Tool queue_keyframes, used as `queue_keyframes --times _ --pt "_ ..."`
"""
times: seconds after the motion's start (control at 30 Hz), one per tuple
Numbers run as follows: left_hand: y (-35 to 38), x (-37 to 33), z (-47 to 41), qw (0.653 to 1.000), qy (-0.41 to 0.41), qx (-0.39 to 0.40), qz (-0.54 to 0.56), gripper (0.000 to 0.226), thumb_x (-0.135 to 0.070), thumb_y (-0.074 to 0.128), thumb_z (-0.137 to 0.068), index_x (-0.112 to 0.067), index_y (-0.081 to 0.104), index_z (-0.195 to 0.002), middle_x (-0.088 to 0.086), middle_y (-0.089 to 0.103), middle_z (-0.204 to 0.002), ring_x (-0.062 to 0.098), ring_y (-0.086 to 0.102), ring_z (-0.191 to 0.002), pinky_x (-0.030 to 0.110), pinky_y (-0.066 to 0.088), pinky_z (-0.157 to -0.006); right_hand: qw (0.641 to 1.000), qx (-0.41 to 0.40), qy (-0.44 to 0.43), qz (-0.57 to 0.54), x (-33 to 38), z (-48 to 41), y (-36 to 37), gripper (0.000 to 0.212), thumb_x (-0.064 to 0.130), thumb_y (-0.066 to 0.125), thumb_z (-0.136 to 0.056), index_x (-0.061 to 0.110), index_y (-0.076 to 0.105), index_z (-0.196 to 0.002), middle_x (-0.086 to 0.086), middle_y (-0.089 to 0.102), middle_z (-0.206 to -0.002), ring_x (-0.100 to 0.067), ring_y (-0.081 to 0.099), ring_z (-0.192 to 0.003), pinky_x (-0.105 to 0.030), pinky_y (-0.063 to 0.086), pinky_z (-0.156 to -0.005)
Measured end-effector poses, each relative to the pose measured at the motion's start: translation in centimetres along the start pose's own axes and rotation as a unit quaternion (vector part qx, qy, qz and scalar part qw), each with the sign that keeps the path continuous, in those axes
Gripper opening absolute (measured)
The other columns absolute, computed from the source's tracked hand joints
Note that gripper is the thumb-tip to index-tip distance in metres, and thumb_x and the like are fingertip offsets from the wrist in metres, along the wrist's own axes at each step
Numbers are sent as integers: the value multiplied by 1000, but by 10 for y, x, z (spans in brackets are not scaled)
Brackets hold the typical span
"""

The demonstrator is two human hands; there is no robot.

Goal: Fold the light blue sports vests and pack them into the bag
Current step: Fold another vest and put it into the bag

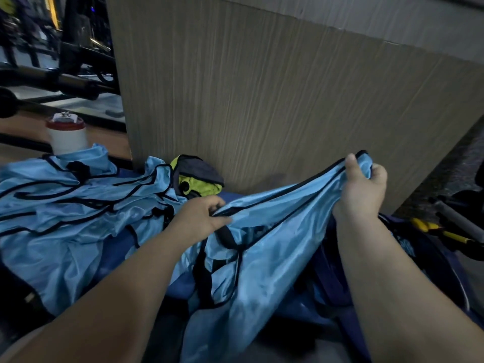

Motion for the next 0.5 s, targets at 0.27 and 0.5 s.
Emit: queue_keyframes --times 0.27,0.5 --pt "11 14 7 956 -118 29 266 11 -26 65 -92 -19 68 -101 -4 73 -102 10 68 -93 25 53 -84 967 105 -110 206 -13 26 24 27 27 72 -88 24 46 -89 12 51 -78 -8 49 -69 -25 41 -72" --pt "4 35 4 910 -190 -32 366 28 -19 63 -94 -14 59 -120 8 69 -114 23 67 -101 34 56 -83 899 303 -101 300 -45 71 68 19 37 69 -89 27 59 -101 19 62 -90 7 57 -84 -16 40 -71"
Point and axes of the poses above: each hand's wrist, its own z-axis away from the middle knuckle, its own y-axis out of the palm, x = y × z, the point moved 10 cm from there along -z, towards the middle knuckle
